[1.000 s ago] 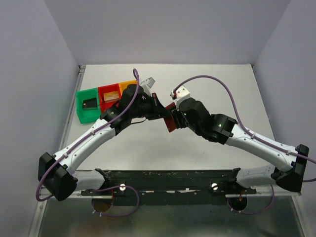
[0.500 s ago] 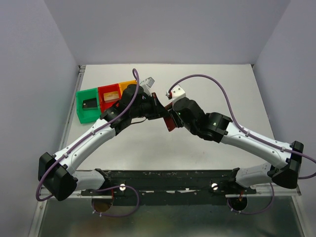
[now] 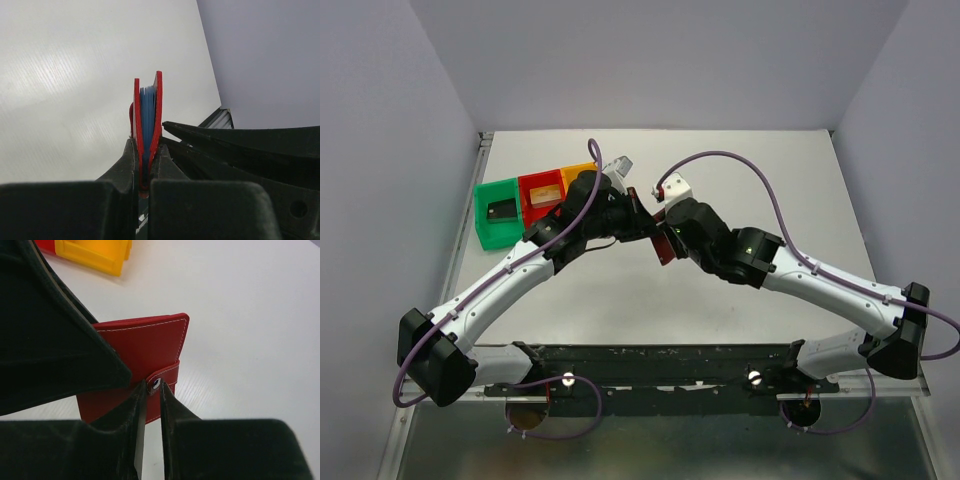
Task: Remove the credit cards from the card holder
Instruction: Open the card holder at the center of the board.
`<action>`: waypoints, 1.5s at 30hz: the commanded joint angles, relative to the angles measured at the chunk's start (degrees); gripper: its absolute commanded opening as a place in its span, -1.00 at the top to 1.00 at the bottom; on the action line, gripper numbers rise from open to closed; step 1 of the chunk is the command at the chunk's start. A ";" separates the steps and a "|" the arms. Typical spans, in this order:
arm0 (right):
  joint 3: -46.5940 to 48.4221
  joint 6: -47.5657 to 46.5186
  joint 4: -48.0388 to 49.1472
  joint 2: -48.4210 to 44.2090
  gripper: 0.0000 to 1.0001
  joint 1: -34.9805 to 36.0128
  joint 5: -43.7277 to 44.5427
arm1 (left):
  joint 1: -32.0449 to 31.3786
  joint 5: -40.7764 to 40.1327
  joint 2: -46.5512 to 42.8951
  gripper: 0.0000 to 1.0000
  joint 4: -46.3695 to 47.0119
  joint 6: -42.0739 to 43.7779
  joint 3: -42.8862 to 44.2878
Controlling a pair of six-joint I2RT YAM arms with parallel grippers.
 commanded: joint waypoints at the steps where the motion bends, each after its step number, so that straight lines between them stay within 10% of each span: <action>1: 0.73 -0.89 -3.44 1.63 0.62 -0.44 4.22 | -0.83 2.39 -1.83 1.00 2.03 -0.91 0.65; 10: 0.65 -0.80 -3.79 1.19 0.99 -0.44 4.65 | -0.83 2.04 -1.83 1.00 2.03 -0.82 0.22; 45: -2.69 3.94 -6.95 -4.08 0.99 -0.44 8.00 | -0.83 -2.97 -3.85 1.00 -2.98 0.15 -0.84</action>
